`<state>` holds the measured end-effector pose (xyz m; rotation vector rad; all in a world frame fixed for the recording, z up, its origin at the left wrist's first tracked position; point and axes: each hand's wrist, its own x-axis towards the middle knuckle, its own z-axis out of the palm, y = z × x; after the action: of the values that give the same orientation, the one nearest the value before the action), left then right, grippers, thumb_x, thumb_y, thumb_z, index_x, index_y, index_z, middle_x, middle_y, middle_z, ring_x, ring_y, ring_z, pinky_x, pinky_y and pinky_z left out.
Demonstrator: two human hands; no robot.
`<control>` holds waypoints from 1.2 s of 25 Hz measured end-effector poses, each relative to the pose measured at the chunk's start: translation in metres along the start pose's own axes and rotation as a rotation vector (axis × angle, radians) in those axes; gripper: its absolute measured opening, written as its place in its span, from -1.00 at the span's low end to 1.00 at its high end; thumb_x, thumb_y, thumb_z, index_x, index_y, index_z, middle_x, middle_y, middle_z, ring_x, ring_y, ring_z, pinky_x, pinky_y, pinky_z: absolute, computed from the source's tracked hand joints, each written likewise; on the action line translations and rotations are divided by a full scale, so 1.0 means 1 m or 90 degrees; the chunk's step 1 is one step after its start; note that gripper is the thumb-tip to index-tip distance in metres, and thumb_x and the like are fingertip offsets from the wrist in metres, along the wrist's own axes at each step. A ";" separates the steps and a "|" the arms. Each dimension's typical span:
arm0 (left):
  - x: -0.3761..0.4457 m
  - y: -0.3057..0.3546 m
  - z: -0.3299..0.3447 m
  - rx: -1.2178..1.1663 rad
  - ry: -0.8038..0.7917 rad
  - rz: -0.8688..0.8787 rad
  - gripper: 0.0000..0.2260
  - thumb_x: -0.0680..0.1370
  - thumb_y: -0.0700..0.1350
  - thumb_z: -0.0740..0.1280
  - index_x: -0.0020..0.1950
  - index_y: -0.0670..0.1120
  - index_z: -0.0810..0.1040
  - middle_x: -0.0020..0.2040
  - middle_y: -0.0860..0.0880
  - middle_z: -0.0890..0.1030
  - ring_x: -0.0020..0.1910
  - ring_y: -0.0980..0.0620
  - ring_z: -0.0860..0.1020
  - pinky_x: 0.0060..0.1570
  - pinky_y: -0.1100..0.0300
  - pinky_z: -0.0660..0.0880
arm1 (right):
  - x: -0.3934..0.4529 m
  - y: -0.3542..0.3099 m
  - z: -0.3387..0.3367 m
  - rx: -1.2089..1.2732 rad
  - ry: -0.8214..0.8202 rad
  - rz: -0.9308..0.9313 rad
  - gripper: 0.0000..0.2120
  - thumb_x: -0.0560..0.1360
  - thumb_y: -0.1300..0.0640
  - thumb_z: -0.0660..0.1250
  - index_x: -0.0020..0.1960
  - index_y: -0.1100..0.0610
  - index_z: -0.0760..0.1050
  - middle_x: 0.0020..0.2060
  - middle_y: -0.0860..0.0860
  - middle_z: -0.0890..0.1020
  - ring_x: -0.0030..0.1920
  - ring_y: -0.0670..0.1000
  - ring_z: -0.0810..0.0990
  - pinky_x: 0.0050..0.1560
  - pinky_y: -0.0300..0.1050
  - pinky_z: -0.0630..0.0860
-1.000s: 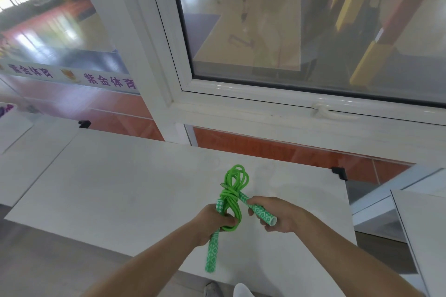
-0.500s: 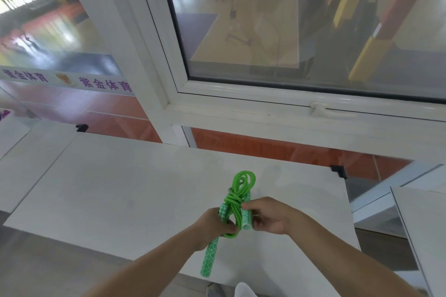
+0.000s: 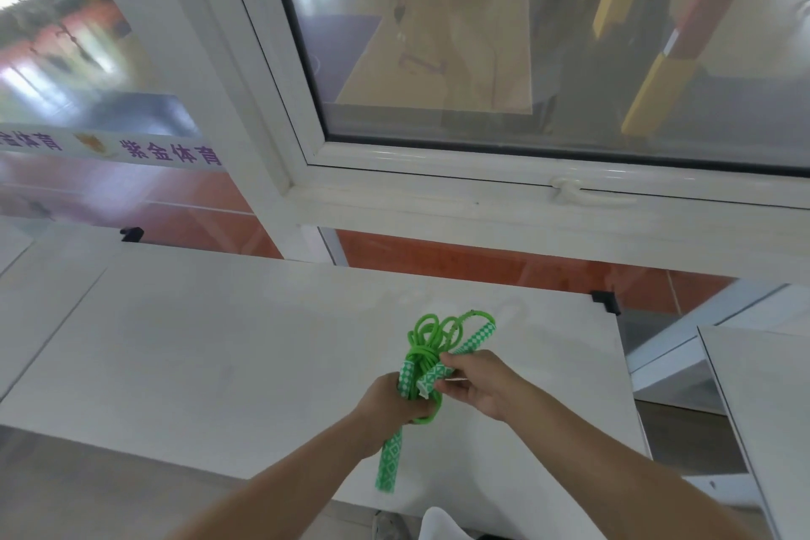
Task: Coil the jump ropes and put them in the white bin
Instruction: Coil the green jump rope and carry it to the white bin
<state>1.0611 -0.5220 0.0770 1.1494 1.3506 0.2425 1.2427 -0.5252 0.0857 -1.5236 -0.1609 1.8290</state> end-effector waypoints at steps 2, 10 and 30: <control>0.001 0.001 -0.002 0.014 0.005 0.010 -0.78 0.38 -0.22 0.55 0.00 -0.15 0.66 -0.16 -0.07 0.71 -0.15 0.02 0.66 0.03 0.04 0.64 | 0.001 -0.001 -0.001 -0.005 0.002 -0.016 -0.83 0.55 0.29 0.39 0.11 0.36 0.57 0.04 0.30 0.66 -0.16 0.16 0.66 -0.19 -0.07 0.68; 0.007 0.001 -0.002 0.102 0.033 0.030 -0.67 0.27 0.01 0.53 -0.01 0.01 0.63 -0.13 -0.01 0.72 -0.16 0.04 0.64 -0.13 0.09 0.57 | -0.002 0.007 0.001 -0.092 0.018 -0.141 -0.81 0.56 0.27 0.39 0.14 0.29 0.50 0.04 0.27 0.66 -0.17 0.21 0.71 -0.05 0.07 0.68; 0.009 0.023 -0.029 -0.329 -0.075 -0.062 -0.75 0.53 -0.40 0.38 0.21 -0.29 0.58 0.01 -0.22 0.67 -0.07 -0.08 0.62 -0.01 0.11 0.62 | 0.009 0.014 0.001 -0.351 -0.149 -0.197 -0.48 0.31 0.28 0.34 0.24 0.08 0.36 0.21 0.02 0.55 0.09 0.02 0.62 -0.04 -0.12 0.47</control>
<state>1.0497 -0.4902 0.0941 0.6527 1.1457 0.4195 1.2358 -0.5295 0.0713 -1.5186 -1.0268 1.7817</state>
